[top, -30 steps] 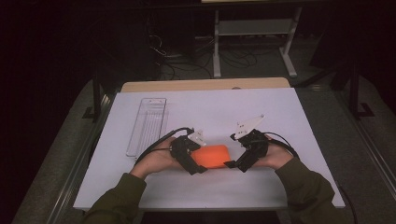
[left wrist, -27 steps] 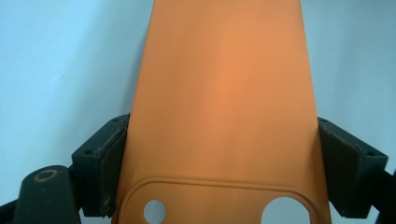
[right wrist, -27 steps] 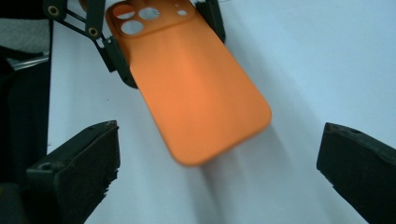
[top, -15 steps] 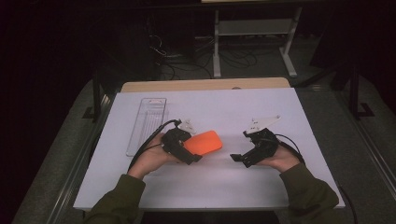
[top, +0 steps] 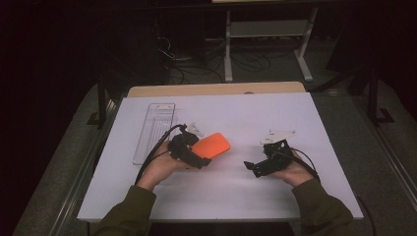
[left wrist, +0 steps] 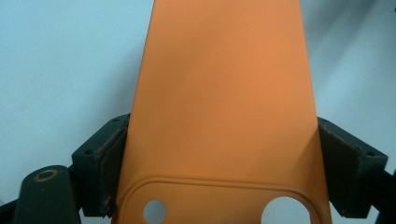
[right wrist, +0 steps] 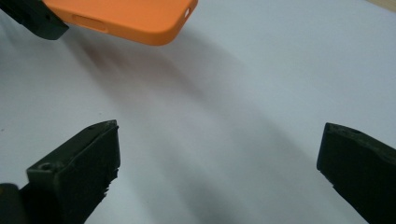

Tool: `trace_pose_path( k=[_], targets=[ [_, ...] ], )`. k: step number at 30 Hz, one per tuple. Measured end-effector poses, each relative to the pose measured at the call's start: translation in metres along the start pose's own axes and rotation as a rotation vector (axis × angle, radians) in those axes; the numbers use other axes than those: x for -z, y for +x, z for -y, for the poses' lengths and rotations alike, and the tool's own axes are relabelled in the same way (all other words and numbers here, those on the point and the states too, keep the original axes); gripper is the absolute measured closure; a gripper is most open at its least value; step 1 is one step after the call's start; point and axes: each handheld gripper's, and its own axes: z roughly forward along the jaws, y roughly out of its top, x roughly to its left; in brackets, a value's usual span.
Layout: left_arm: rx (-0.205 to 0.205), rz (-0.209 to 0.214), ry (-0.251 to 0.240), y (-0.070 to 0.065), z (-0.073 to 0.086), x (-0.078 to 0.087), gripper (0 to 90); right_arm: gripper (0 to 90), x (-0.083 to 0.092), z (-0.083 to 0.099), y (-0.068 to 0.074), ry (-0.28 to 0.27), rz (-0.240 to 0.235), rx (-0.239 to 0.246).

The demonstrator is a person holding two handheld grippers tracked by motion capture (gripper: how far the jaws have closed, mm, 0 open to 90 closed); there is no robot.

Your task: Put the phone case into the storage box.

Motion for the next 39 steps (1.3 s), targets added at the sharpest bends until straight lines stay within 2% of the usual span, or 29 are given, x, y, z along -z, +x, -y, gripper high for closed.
trace_pose_path(
  k=[3,7,10,19,22,25,31,35,39],
  targets=[
    [-0.001,0.006,-0.002,-0.001,-0.001,0.000,14.9,0.0,0.000,0.001,0.000,-0.035,0.017,-0.017],
    [-0.018,0.002,-0.003,-0.003,-0.003,0.000,14.9,0.0,0.000,0.000,-0.001,-0.068,0.044,-0.016],
    [-0.004,0.001,-0.014,-0.004,-0.005,0.002,14.9,0.0,0.000,0.000,0.000,-0.072,0.051,-0.015],
    [-0.020,0.000,-0.017,-0.006,-0.008,0.002,14.9,0.0,-0.002,0.001,0.002,-0.087,0.064,0.007],
    [-0.010,-0.002,-0.023,-0.007,-0.007,0.001,14.9,0.0,-0.002,0.001,0.003,-0.095,0.084,0.034],
    [-0.016,-0.004,-0.018,-0.005,-0.007,0.002,14.9,0.0,-0.003,0.001,0.005,-0.103,0.104,0.064],
    [-0.013,-0.004,-0.022,-0.004,-0.007,0.003,15.0,0.0,-0.005,0.002,0.009,-0.098,0.114,0.090],
    [-0.011,-0.003,-0.024,-0.004,-0.007,0.003,15.0,0.0,-0.005,0.002,0.011,-0.103,0.129,0.135],
    [-0.015,-0.003,-0.022,-0.004,-0.007,0.002,15.0,0.0,-0.004,0.002,0.014,-0.114,0.140,0.152]
  ],
)
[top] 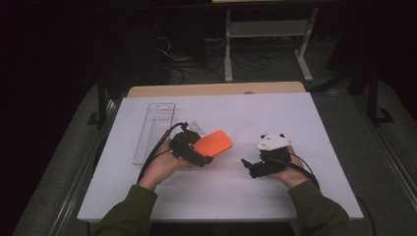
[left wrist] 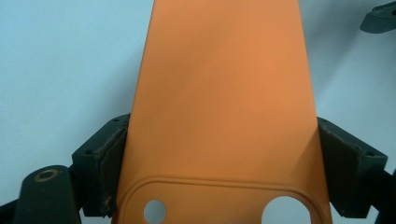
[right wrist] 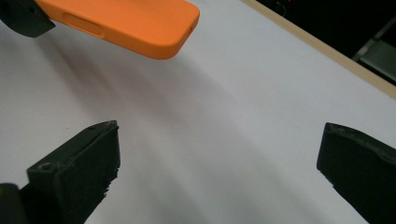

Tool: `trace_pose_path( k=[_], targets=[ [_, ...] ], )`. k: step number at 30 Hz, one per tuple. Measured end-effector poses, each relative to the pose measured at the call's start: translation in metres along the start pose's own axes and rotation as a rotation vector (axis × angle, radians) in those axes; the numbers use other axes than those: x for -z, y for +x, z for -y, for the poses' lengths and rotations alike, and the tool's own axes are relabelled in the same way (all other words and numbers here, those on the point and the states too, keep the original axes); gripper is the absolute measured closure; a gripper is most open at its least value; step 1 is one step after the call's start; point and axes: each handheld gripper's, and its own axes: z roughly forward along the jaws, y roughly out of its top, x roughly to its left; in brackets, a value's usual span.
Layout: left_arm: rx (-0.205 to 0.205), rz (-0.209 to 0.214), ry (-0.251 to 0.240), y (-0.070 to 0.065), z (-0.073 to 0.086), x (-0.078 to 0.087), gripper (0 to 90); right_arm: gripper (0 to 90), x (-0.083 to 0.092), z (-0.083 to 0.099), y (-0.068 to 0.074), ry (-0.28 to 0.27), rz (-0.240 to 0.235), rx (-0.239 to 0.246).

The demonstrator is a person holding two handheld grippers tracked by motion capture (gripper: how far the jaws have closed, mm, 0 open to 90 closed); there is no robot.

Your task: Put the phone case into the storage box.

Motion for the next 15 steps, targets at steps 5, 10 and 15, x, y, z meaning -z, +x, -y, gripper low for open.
trace_pose_path(
  k=[5,10,15],
  targets=[
    [0.008,0.000,-0.003,0.0007,0.0001,0.0015,15.0,0.0,0.0002,0.0005,0.0021,-0.001,0.020,0.036],
    [0.004,0.000,-0.008,0.0011,-0.0009,0.0019,15.0,0.0,0.0004,0.0013,0.0047,-0.002,0.045,0.092],
    [-0.001,0.000,-0.003,0.0010,-0.0013,0.0010,15.1,0.0,-0.0001,0.0021,0.0063,0.003,0.071,0.140]
  ],
)
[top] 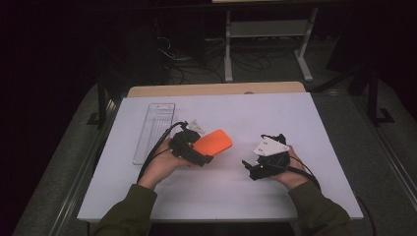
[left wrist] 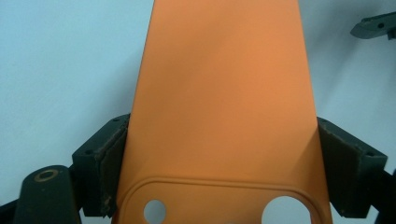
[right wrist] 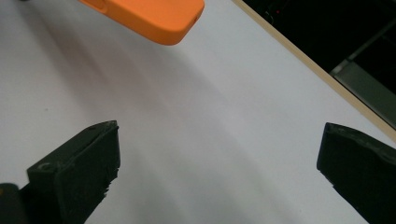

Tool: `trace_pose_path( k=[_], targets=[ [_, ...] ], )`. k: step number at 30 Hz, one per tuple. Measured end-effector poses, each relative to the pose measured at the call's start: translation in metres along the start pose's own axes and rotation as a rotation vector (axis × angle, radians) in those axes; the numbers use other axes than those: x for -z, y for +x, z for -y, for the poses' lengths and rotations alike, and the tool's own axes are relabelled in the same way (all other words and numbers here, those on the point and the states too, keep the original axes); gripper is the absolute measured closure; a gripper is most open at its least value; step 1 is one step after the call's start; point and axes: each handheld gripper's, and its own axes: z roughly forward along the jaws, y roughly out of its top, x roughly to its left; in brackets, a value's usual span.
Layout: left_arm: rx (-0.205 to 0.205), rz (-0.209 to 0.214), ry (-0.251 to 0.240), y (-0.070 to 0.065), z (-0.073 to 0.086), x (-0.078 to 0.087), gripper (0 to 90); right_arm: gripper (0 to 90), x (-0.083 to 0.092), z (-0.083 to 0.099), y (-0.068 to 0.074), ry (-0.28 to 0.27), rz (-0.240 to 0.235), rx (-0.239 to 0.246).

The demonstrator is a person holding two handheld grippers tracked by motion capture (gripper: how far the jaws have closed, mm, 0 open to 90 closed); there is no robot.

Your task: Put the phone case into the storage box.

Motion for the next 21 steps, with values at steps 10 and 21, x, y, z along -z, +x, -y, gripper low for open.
trace_pose_path(
  k=[10,21],
  targets=[
    [-0.010,0.006,0.005,-0.0019,-0.0011,-0.0009,15.1,0.0,0.0025,-0.0003,0.0033,0.009,0.051,0.067],
    [-0.038,-0.004,0.012,-0.0023,-0.0030,-0.0015,15.1,0.0,0.0057,-0.0006,0.0047,0.006,0.105,0.183]
  ],
)
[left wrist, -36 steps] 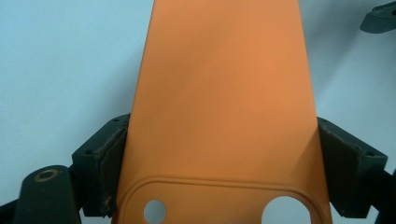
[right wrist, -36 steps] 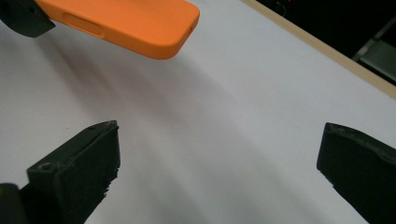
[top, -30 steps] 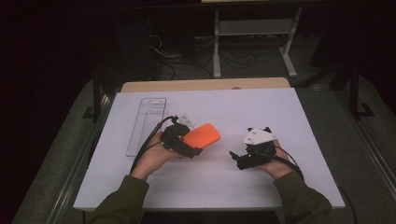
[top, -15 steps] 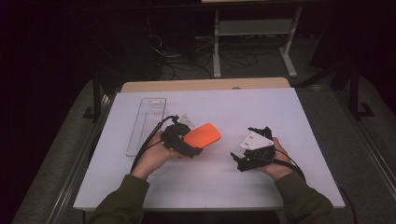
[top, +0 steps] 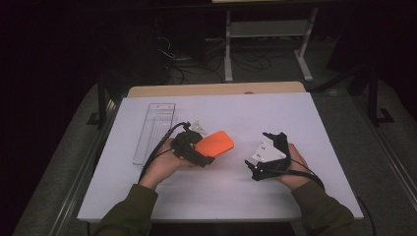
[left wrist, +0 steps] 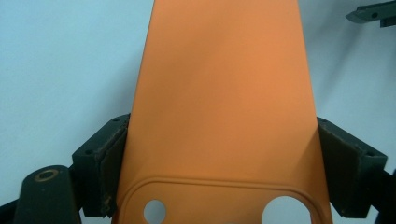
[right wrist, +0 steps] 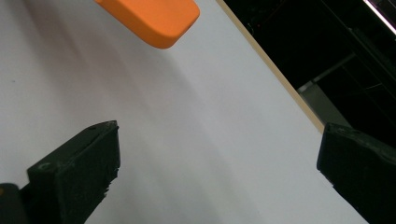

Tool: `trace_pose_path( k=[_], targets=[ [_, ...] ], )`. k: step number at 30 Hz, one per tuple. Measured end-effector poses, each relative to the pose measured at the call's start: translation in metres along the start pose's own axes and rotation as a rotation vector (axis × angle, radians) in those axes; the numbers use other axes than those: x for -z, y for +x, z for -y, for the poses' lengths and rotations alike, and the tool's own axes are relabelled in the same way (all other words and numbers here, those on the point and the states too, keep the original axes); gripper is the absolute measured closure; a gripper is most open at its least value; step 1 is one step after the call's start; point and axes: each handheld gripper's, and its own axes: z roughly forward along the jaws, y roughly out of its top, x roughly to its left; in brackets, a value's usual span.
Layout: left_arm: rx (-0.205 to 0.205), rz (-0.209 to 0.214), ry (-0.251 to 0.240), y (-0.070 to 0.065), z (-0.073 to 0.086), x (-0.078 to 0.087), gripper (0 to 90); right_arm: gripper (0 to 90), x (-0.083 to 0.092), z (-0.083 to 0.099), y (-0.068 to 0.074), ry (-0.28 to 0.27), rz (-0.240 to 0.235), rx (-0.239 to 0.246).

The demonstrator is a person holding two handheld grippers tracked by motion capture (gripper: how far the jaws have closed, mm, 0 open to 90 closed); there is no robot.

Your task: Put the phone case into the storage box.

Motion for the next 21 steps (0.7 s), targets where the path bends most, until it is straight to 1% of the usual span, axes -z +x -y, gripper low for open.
trace_pose_path(
  k=[1,2,3,4,5,6,7,9,10,14,15,17,19,20,21],
  targets=[
    [0.012,0.002,-0.006,0.0000,0.0004,0.0003,15.1,0.0,-0.0002,-0.0001,0.0005,0.001,0.001,0.003],
    [0.014,-0.001,-0.007,0.0002,0.0004,0.0006,15.1,0.0,-0.0007,-0.0001,0.0010,0.000,0.006,0.017],
    [0.011,-0.001,-0.008,0.0014,0.0006,0.0012,15.0,0.0,-0.0009,-0.0002,0.0016,0.002,0.007,0.020],
    [0.006,-0.002,-0.010,0.0020,0.0007,0.0018,15.1,0.0,-0.0011,-0.0004,0.0017,0.004,0.012,0.035],
    [0.012,-0.002,-0.009,0.0018,0.0010,0.0023,15.1,0.0,-0.0014,-0.0007,0.0022,0.003,0.012,0.034],
    [0.018,-0.004,-0.010,0.0016,0.0012,0.0024,15.1,0.0,-0.0015,-0.0008,0.0022,0.003,0.020,0.051],
    [0.023,-0.005,-0.013,0.0013,0.0014,0.0023,15.1,0.0,-0.0017,-0.0012,0.0026,0.002,0.023,0.056],
    [0.016,-0.005,-0.012,0.0019,0.0014,0.0028,15.1,0.0,-0.0011,-0.0019,0.0037,0.004,0.026,0.062],
    [0.016,-0.005,-0.013,0.0018,0.0013,0.0030,15.1,0.0,-0.0011,-0.0020,0.0038,0.004,0.037,0.083],
    [0.015,-0.005,-0.014,0.0012,0.0006,0.0038,15.1,0.0,-0.0003,-0.0031,0.0059,0.001,0.050,0.107],
    [0.009,-0.005,-0.009,0.0015,0.0005,0.0042,15.0,0.0,-0.0004,-0.0031,0.0061,0.001,0.057,0.116],
    [0.009,-0.004,-0.009,0.0012,0.0004,0.0041,15.1,0.0,0.0001,-0.0035,0.0068,-0.002,0.071,0.132],
    [0.025,-0.001,-0.026,-0.0003,0.0004,0.0023,15.0,0.0,0.0005,-0.0039,0.0080,-0.005,0.080,0.141],
    [0.027,0.000,-0.025,-0.0005,0.0004,0.0022,15.1,0.0,0.0006,-0.0042,0.0082,-0.005,0.082,0.148],
    [0.024,-0.005,-0.028,-0.0007,0.0003,0.0021,15.1,0.0,0.0008,-0.0045,0.0092,-0.006,0.094,0.154]
  ],
)
